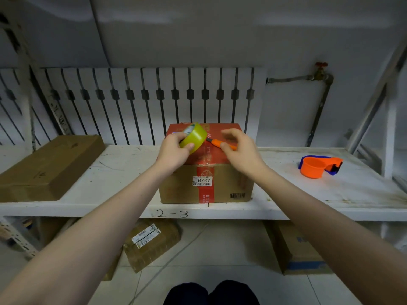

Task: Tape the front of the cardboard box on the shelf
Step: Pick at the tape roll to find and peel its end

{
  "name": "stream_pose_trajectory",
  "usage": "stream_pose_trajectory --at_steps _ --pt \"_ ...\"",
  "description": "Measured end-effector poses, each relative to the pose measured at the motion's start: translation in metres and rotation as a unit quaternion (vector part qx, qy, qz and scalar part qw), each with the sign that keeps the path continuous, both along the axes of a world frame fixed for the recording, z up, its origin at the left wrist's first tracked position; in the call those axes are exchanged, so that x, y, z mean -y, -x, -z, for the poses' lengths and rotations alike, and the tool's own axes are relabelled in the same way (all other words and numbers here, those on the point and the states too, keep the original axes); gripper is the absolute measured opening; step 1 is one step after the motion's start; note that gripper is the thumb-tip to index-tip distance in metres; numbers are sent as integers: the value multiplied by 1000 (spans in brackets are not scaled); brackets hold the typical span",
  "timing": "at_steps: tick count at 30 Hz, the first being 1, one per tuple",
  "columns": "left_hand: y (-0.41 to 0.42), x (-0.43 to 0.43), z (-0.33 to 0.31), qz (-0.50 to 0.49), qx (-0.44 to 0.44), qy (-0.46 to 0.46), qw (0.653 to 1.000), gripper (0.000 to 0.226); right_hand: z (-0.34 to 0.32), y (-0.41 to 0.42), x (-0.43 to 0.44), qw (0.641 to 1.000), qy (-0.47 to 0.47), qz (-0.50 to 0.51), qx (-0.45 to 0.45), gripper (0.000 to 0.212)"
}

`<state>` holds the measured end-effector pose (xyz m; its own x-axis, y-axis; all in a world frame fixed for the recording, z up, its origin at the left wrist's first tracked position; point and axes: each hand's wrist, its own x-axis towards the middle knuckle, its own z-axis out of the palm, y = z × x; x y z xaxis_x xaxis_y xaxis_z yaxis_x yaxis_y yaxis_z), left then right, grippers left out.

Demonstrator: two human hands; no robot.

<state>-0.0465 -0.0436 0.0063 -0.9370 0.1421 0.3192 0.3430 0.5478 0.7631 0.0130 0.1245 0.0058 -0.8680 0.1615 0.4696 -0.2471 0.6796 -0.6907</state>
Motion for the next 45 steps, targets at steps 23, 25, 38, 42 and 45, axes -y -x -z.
stream_pose_trajectory --at_steps 23,25,38,42,45 --pt "-105 9 -28 198 -41 -171 964 13 -40 -81 29 908 -284 25 -308 31" --pt "-108 9 -29 197 -27 -188 962 14 -39 -82 29 897 -304 6 -321 25" --pt "-109 22 -22 242 84 -291 922 10 -49 -81 0 960 -276 -39 -15 74" --pt "-111 20 -26 246 94 -273 925 7 -40 -77 6 976 -213 -33 -33 37" --pt "-116 13 -36 210 118 -255 936 17 -41 -80 12 974 -218 -12 -54 36"
